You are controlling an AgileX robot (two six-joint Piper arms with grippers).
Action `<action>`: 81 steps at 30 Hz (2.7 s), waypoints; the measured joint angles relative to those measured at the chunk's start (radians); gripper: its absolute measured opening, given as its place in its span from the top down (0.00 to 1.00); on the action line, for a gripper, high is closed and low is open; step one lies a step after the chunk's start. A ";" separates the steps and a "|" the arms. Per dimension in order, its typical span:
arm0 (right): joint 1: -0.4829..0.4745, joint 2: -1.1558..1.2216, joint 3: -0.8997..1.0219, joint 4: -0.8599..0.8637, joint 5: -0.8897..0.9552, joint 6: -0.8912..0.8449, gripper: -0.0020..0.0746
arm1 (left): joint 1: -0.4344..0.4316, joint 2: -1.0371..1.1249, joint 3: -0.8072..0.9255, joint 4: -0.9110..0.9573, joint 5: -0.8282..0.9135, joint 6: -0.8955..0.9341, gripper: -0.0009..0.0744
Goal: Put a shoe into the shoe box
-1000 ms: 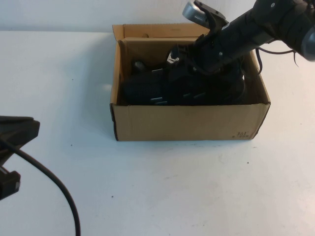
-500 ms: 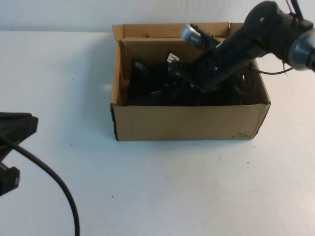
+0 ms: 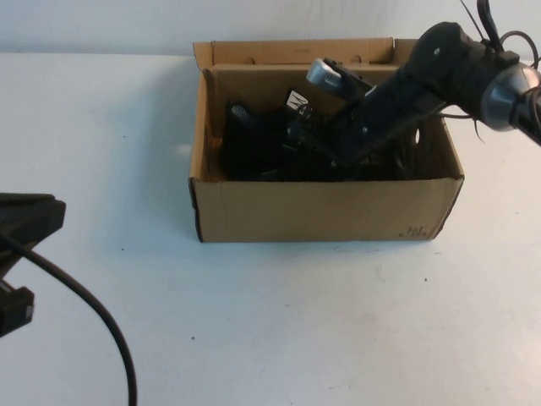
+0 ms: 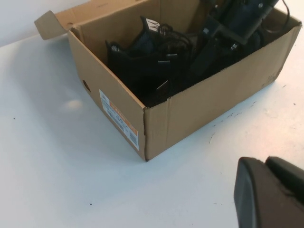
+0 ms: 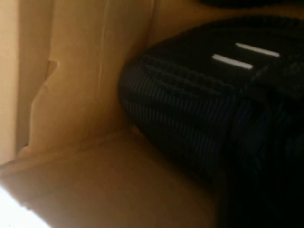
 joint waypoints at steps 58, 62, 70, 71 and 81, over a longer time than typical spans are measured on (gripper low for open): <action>0.000 -1.891 1.341 -0.483 -0.586 -0.274 0.99 | 0.000 0.021 -0.048 -0.246 0.062 0.128 0.99; 0.000 -2.012 1.568 -0.483 -0.793 -0.274 0.99 | 0.000 0.021 -0.048 -0.247 0.066 0.128 0.99; 0.000 -2.071 1.673 -0.481 -0.965 -0.274 0.99 | 0.000 0.021 -0.048 -0.253 0.068 0.122 0.99; 0.000 -2.071 1.674 -0.481 -0.970 -0.274 0.99 | 0.000 0.021 -0.048 -0.253 0.068 0.122 0.99; 0.000 -2.071 1.680 -0.477 -0.982 -0.274 0.99 | 0.000 0.021 -0.049 -0.253 0.068 0.122 0.99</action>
